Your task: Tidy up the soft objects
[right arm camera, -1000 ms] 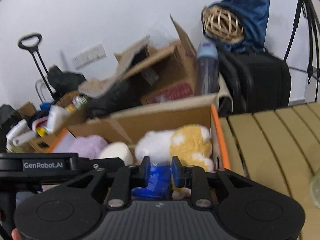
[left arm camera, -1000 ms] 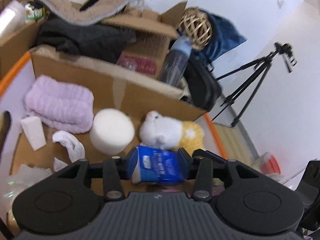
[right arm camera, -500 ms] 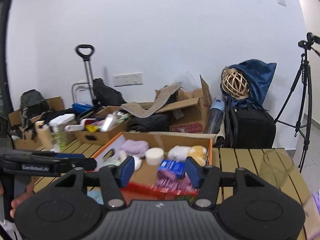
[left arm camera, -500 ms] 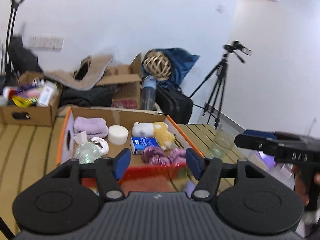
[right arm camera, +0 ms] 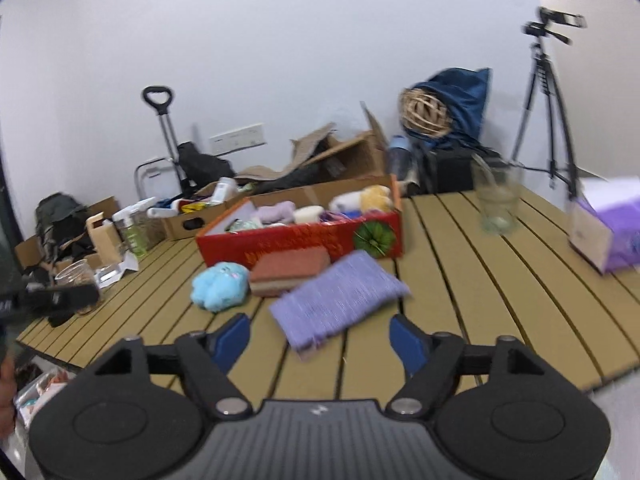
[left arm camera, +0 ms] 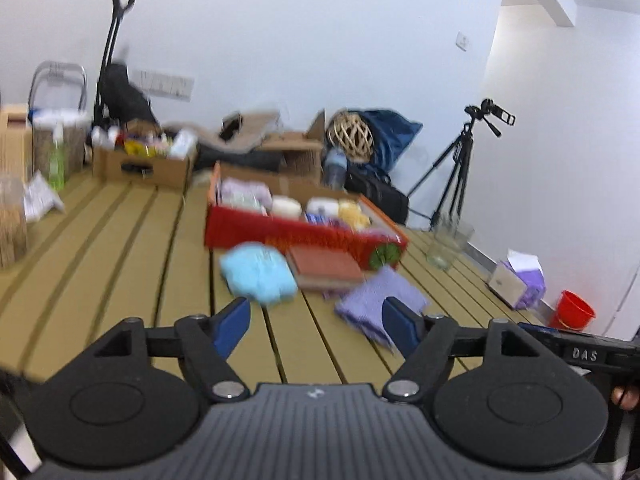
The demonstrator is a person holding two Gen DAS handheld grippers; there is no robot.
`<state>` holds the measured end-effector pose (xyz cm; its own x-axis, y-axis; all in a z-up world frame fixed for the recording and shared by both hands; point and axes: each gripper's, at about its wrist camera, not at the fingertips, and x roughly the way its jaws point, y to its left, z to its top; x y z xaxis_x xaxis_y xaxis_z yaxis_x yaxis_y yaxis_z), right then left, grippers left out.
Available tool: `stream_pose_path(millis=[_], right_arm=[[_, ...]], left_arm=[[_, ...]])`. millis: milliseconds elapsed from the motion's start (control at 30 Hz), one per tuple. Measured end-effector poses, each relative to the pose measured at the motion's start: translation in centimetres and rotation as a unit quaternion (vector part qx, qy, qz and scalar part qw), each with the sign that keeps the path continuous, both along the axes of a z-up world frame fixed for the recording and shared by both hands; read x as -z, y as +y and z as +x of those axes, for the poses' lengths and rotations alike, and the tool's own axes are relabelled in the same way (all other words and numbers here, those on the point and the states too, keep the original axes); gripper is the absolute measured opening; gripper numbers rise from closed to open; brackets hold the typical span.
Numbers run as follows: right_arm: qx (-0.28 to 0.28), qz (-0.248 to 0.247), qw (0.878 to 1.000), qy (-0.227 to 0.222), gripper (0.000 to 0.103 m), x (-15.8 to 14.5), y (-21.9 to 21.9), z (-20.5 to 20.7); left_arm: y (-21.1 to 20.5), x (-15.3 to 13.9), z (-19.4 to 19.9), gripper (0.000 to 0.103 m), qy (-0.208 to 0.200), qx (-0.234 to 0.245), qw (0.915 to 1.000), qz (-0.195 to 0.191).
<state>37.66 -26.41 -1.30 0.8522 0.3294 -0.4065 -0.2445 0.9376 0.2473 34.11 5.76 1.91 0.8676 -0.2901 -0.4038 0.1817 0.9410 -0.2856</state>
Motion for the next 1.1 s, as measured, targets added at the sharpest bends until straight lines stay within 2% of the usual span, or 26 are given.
stream_pose_path(millis=[167,300,433,567,600,633,700,733,800,867,900,933,967,1100], right_arm=[[0.013,0.01,1.0,0.007,0.08,1.5,-0.7,0.8],[0.017,0.007,1.0,0.0,0.08,1.7,-0.9,3.5],[0.013,-0.016,1.0,0.004,0.076,2.2,-0.6,8.8],[-0.004,-0.028,0.999,0.016,0.074,3.2,0.1,14.7],[-0.015,-0.025,0.999,0.023,0.071,3.7,0.3,16.1],[-0.026,-0.022,0.999,0.028,0.063,4.1,0.7,17.4],[-0.047,-0.022,0.998,0.048,0.055,5.0,1.3,19.4],[-0.055,-0.012,0.997,0.05,0.05,5.3,1.3,19.6],[-0.057,0.004,0.997,0.058,0.05,5.8,0.9,19.0],[-0.045,0.044,0.996,0.07,0.049,6.3,-0.1,18.2],[-0.044,0.052,0.995,0.072,0.047,6.5,-0.3,17.8],[-0.044,0.053,0.995,0.071,0.045,6.5,-0.4,17.4],[-0.046,0.051,0.995,0.072,0.044,6.5,-0.4,17.2],[-0.045,0.059,0.994,0.078,0.04,6.1,-0.5,16.3]], left_arm=[[-3.3,1.7,2.2,0.075,0.01,0.043,0.9987,0.027],[-6.0,3.3,6.3,0.078,0.026,0.079,0.996,0.032],[-8.9,5.5,12.0,0.078,0.059,0.096,0.992,0.056],[-10.5,7.7,15.6,0.074,0.088,0.115,0.9874,0.066],[-10.7,8.3,16.1,0.072,0.095,0.121,0.9857,0.068],[-11.0,8.6,16.1,0.071,0.079,0.123,0.9862,0.078],[-11.2,8.8,16.4,0.063,0.07,0.129,0.9849,0.092],[-10.9,8.9,16.7,0.061,0.071,0.129,0.9857,0.082],[-10.2,9.0,17.3,0.048,0.078,0.124,0.9876,0.055],[-9.3,9.2,18.0,0.024,0.093,0.132,0.9868,0.017],[-9.1,9.3,18.2,0.021,0.097,0.133,0.9864,0.001],[-9.1,9.3,18.2,0.012,0.096,0.134,0.9862,-0.005],[-9.1,9.3,18.2,0.008,0.096,0.143,0.9849,-0.012],[-9.3,8.9,17.8,0.007,0.087,0.143,0.9858,-0.011]])
